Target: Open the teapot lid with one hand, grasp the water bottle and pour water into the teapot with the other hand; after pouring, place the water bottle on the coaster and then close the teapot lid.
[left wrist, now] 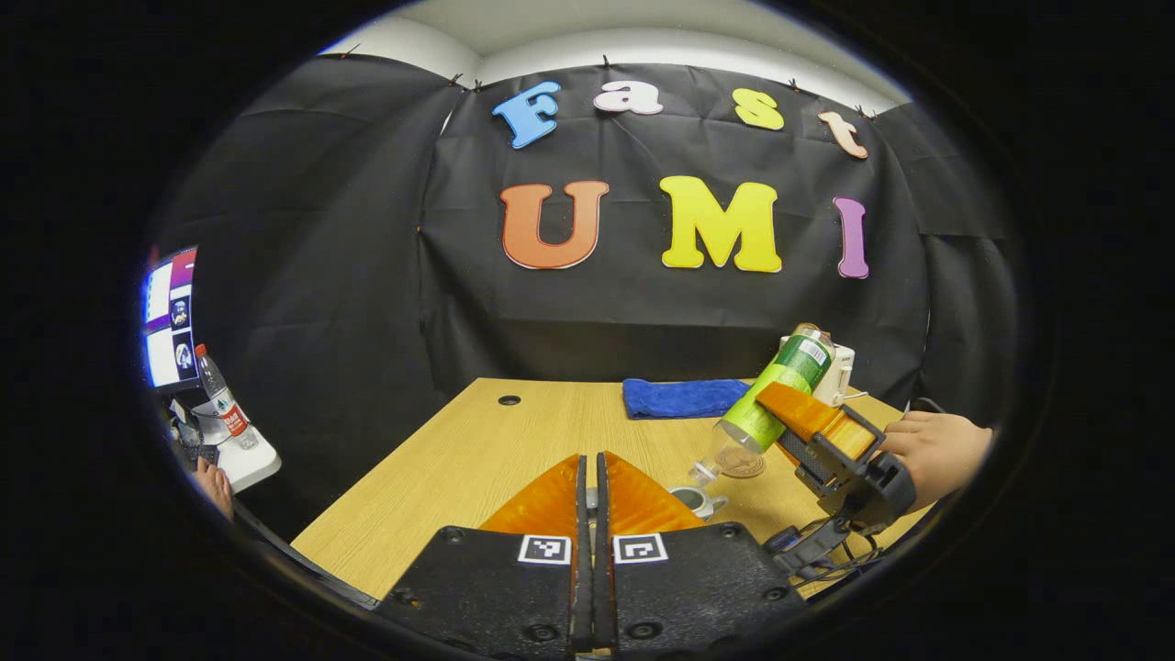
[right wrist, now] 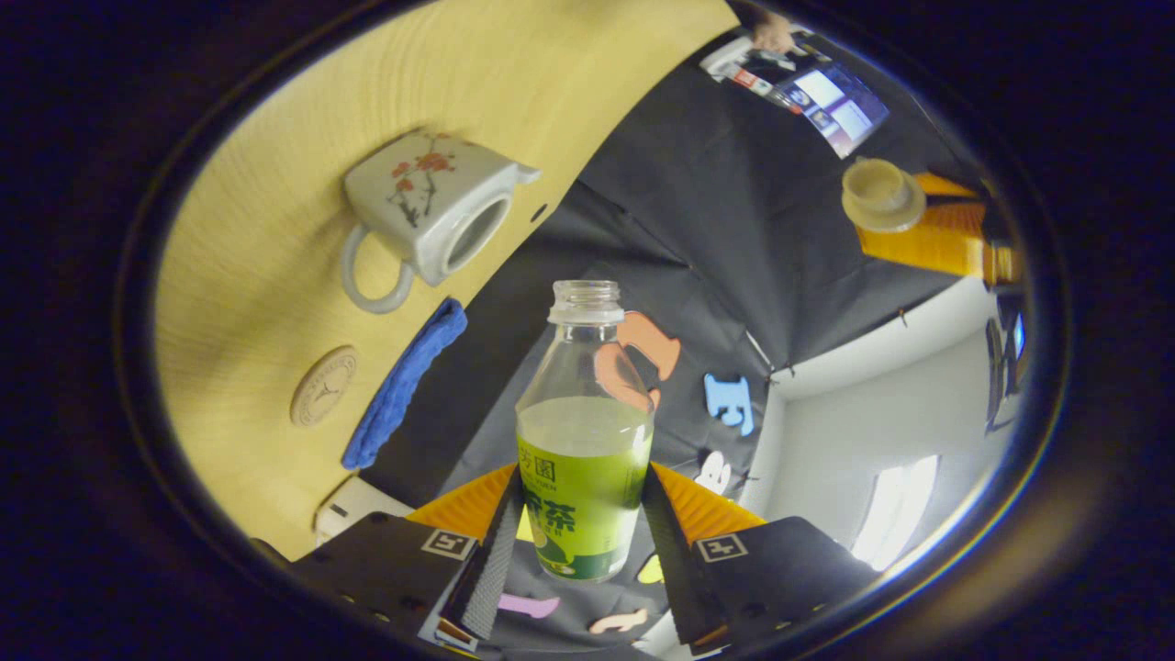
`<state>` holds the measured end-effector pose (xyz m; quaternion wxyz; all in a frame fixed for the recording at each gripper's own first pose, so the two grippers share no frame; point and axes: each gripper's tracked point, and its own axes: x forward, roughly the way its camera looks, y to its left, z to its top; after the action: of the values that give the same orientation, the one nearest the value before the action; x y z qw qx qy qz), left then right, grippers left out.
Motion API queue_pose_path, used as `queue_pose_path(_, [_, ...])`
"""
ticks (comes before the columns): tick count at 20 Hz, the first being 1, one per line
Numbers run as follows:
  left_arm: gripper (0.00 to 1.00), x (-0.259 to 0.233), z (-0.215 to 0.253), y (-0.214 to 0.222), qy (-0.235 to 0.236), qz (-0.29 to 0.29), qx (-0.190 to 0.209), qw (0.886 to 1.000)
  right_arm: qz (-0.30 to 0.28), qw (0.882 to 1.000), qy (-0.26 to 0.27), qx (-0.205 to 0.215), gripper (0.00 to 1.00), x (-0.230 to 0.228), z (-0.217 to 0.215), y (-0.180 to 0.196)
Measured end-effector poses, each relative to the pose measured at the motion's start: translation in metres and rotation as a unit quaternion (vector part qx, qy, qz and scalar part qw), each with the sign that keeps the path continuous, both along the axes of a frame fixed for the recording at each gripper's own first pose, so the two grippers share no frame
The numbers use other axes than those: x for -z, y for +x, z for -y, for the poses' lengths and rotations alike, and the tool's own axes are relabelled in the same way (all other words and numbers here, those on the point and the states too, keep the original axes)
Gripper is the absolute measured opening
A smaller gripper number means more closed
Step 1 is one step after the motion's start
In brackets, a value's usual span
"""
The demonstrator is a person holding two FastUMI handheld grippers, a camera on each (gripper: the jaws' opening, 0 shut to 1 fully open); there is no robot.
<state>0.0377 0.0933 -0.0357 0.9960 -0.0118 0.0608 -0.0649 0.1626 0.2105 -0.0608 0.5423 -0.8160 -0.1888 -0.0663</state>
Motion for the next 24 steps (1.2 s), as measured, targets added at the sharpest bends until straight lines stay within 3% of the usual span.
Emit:
queue_pose_path(5, [0.03,0.012,-0.016,0.006,-0.009,-0.018,-0.02,1.0,-0.074,0.985,0.154,-0.01,0.72,0.003,0.011,0.001])
queue_pose_path(7, [0.03,0.014,-0.016,0.007,-0.012,-0.022,-0.021,0.999,-0.108,0.97,0.216,-0.007,0.74,0.012,0.024,0.002])
queue_pose_path(8, [0.03,0.017,-0.017,0.009,-0.014,-0.026,-0.02,0.999,-0.132,0.957,0.26,-0.005,0.75,0.018,0.032,0.003])
queue_pose_path(11, [0.03,0.022,-0.018,0.013,-0.018,-0.033,-0.026,0.999,-0.191,0.906,0.379,-0.002,0.74,0.025,0.046,0.002])
queue_pose_path(15, [0.03,0.024,-0.016,0.014,-0.007,-0.034,-0.023,0.999,-0.222,0.837,0.5,-0.017,0.74,0.018,0.064,-0.005])
queue_pose_path(24, [0.03,0.02,-0.01,0.015,-0.015,-0.026,-0.017,0.999,-0.282,0.642,0.711,-0.047,0.74,0.001,0.096,0.008])
